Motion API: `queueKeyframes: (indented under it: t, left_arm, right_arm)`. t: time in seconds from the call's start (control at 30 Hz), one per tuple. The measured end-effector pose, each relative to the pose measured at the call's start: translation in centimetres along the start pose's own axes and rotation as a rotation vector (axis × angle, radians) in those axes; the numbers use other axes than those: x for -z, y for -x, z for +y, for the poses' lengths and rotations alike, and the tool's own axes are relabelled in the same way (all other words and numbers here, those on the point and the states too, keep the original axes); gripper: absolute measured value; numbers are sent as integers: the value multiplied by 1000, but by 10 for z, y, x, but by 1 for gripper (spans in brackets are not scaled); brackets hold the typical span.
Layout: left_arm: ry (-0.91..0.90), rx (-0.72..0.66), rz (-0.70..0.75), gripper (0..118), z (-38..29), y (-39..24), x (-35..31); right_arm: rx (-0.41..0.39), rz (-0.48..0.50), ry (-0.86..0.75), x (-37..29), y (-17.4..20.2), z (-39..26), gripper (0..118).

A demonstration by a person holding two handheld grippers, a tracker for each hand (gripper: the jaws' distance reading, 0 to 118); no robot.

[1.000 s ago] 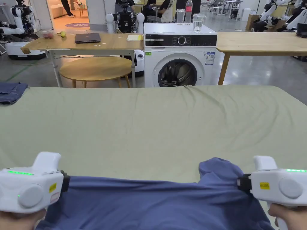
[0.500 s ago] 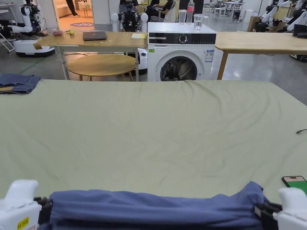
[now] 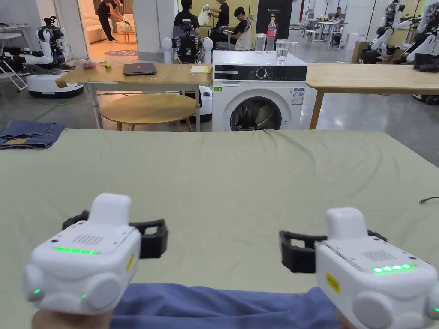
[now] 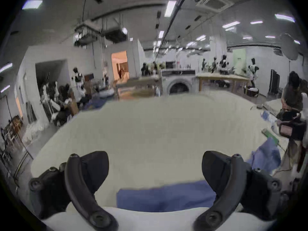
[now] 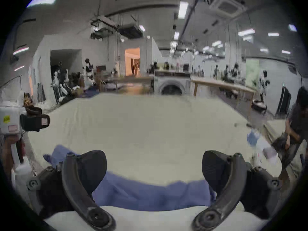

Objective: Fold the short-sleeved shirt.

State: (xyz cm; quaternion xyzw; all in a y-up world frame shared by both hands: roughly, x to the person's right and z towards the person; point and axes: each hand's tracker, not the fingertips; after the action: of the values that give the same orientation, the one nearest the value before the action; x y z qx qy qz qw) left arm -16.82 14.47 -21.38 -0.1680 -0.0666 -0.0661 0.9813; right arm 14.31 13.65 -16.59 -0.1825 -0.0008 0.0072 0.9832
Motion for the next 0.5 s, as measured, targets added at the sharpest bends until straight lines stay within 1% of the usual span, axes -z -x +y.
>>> queueKeyframes:
  t: [0.07, 0.1, 0.13, 0.17, 0.2, 0.23, 0.3, 0.4, 0.5]
  left_arm:
    - [-4, 59, 22, 111, 8, -20, 6]
    - [1, 85, 34, 109, 8, -24, 8]
    - [5, 87, 11, 97, 7, -26, 8]
    - [19, 83, -22, 63, 5, -27, 8]
    - [41, 86, -7, 0, 2, -28, 11]
    - [36, 91, -2, 0, -2, -27, 11]
    - [68, 63, -37, 0, -6, -20, 10]
    - [73, 50, -16, 0, -16, -4, 8]
    - [98, -49, -10, 0, -34, 36, -2]
  right_arm:
    - [0, -48, -14, 6, 13, 4, 114]
    - [-1, -46, -15, 8, 15, 4, 108]
    - [5, -47, -25, 7, 15, 2, 87]
    - [11, -56, -24, 9, 15, 0, 46]
    - [12, -72, -18, 10, 15, -1, 0]
    - [16, -59, -32, 7, 15, -4, 0]
    - [16, -42, -35, 5, 15, -7, 0]
    - [-1, -45, -42, 3, 19, -8, 0]
    - [-17, -41, -40, 0, 27, -16, 0]
